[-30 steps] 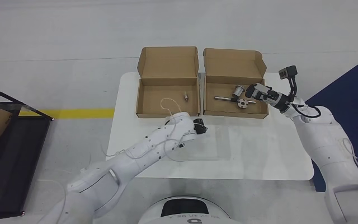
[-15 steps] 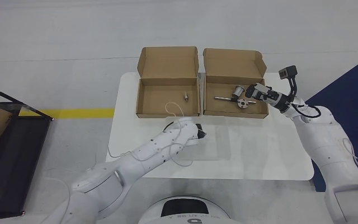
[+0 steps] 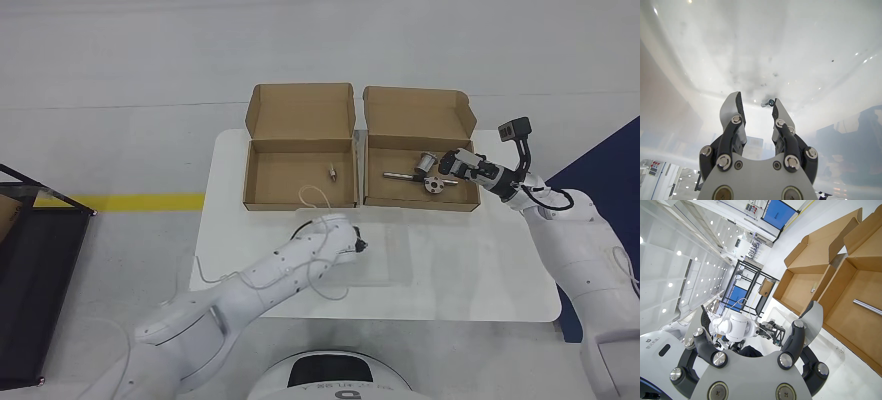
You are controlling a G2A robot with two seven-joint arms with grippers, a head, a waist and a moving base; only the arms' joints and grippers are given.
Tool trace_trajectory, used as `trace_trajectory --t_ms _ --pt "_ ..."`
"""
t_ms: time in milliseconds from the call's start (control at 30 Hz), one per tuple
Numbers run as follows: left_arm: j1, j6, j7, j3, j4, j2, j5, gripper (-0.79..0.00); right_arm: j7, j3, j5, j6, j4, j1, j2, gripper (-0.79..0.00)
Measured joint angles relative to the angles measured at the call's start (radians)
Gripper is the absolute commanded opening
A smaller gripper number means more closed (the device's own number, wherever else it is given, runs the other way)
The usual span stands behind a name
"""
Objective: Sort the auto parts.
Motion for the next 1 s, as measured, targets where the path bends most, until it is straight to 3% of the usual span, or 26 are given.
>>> trace_trajectory --t_ms 267,467,667,833,1000 --pt "-0.008 -0.006 0.012 0.017 0.059 -0.029 0.0 -0.594 0.0 0.0 0.0 0.0 0.0 0.0 0.0 0.0" --pt "-0.017 -0.004 0.023 0.02 0.09 -0.046 -0.001 -0.785 0.0 0.0 0.0 0.0 0.0 0.0 0.0 0.0" --pt "-0.02 0.009 0.052 0.01 0.058 -0.051 0.009 -0.785 0.0 0.0 0.0 0.0 0.0 0.0 0.0 0.0" --pt "-0.004 0.019 0.076 -0.032 -0.031 -0.028 0.013 -0.785 0.0 0.0 0.0 0.0 0.0 0.0 0.0 0.0" --pt "0.038 0.052 0.131 -0.165 -0.168 0.033 -0.016 -0.785 0.0 0.0 0.0 0.0 0.0 0.0 0.0 0.0"
